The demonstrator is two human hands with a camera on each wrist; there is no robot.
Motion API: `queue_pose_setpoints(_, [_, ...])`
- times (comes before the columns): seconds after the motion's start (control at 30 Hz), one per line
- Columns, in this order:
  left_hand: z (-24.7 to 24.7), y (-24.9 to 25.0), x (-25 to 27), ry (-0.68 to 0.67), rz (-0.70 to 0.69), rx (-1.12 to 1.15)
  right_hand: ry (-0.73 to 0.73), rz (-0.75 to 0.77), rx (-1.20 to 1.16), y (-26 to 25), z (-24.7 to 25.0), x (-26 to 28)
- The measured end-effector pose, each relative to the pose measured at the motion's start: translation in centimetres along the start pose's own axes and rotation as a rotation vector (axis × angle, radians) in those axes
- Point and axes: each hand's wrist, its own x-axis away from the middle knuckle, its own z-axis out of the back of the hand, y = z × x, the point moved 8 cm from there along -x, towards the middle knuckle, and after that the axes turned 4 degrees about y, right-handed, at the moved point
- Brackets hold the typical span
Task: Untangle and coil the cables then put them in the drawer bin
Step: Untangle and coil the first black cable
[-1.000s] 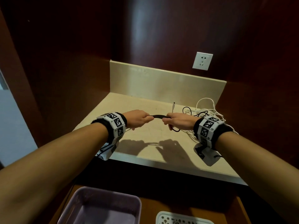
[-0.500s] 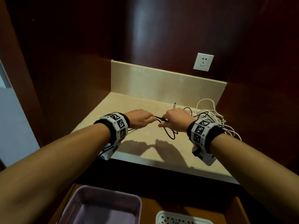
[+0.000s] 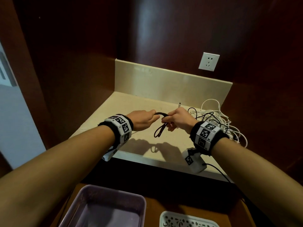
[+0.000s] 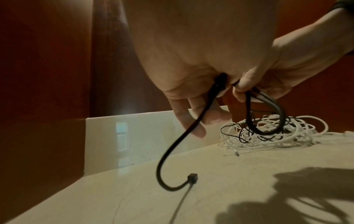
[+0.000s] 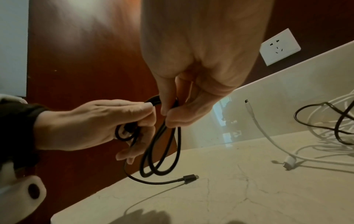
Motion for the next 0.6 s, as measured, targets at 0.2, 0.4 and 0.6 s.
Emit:
queue_pose_setpoints(0.2, [-0.5,-0.6,0.2,-0.021,0.027,-0.091,0.024,-0.005,-0.063,-0.2,-0.7,0.3])
queue_pose_setpoints(0.4, [-1.3,-0.7,0.1,-0.078,0.015,-0.179,0.009,-0.011,-0.066,-0.2,-1.0,0.2])
queue_pose_setpoints(0.6, [-1.0,-0.8,-0.2,0.088,0.024,-0.118,-0.028,-0.023,-0.143,-0.2,-1.1,-0.1])
